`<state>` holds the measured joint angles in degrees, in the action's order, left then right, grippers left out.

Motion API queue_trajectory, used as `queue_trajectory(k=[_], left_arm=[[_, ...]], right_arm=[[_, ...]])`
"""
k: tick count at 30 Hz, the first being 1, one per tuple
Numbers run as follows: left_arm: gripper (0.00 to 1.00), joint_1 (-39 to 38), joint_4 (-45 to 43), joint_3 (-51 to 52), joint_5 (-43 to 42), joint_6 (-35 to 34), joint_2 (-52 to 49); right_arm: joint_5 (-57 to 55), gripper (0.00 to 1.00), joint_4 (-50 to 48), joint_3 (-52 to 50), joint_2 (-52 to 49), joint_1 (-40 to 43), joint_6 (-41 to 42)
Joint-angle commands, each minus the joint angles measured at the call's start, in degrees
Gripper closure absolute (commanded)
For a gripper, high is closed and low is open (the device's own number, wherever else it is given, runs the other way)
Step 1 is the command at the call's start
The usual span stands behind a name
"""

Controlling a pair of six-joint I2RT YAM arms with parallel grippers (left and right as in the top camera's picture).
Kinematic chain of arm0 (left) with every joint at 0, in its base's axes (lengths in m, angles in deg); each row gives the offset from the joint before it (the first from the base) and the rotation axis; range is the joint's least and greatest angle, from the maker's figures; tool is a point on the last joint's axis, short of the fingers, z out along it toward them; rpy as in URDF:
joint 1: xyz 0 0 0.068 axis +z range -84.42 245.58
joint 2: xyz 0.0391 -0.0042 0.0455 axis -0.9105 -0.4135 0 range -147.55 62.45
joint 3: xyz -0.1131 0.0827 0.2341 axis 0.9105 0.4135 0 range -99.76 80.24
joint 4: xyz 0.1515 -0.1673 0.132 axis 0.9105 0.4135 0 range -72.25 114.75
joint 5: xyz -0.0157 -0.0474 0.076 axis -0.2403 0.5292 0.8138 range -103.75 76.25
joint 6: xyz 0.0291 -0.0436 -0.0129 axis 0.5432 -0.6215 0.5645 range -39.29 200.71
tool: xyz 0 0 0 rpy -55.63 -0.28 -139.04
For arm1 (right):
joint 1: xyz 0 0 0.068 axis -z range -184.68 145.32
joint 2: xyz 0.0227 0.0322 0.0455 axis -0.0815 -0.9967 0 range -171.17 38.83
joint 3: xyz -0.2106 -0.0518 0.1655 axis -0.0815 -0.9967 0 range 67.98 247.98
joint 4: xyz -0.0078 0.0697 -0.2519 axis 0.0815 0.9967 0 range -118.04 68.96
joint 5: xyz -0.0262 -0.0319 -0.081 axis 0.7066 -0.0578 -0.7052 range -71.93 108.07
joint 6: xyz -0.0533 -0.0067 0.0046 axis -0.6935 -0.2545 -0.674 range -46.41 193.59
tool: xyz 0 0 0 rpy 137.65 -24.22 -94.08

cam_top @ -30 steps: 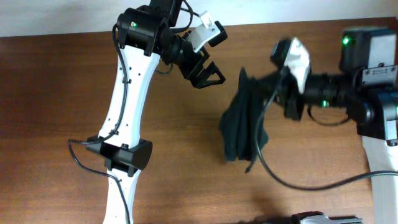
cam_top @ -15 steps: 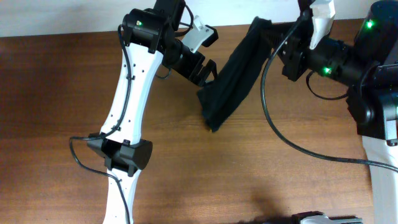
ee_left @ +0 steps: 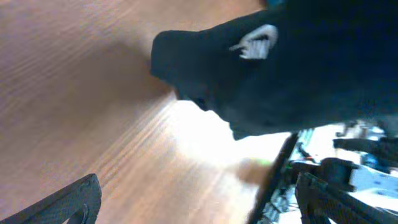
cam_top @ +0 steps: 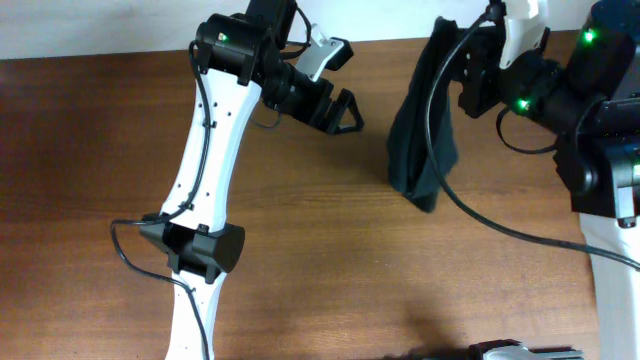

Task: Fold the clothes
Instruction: 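Reach the left gripper to the shirt held by the right gripper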

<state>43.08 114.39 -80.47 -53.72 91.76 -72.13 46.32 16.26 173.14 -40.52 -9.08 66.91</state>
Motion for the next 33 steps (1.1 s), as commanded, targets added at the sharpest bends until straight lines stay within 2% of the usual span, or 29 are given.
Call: queue_trajectory(k=[1,7,17,19,24,28,31,33], left_arm=[[0.01,-1.14,0.07,1.11,-4.87,0.09,-0.63],[0.01,-4.59,-0.11,6.82,-4.83,7.34,-0.63],[0.02,-5.01,-9.53,17.03,-4.81,7.91,-0.63],[0.09,-4.68,-10.6,18.05,-4.79,7.91,-0.63],[0.46,-2.69,-10.45,18.05,-4.83,7.89,-0.61],[0.66,-0.63,-9.55,18.05,-4.87,7.89,-0.61],[0.92,0.63,-9.01,18.05,-4.85,7.91,-0.61],[0.94,0.94,-9.03,18.05,-4.87,7.91,-0.61]], right_arm=[[-1.84,0.96,-0.35,0.92,-0.52,-0.35,-0.52],[-1.95,0.96,-0.17,0.92,-0.74,-0.35,-0.33],[-0.11,0.96,1.01,0.92,-0.72,-0.35,-0.35],[0.0,0.96,1.31,0.92,-0.66,-0.35,-0.35],[0.0,0.96,1.79,0.92,0.83,0.61,-0.57],[0.96,0.96,2.01,0.92,2.75,3.78,-0.52],[5.84,0.96,2.4,0.92,3.5,6.25,-0.52],[8.74,0.96,2.56,0.92,3.52,7.28,-0.52]])
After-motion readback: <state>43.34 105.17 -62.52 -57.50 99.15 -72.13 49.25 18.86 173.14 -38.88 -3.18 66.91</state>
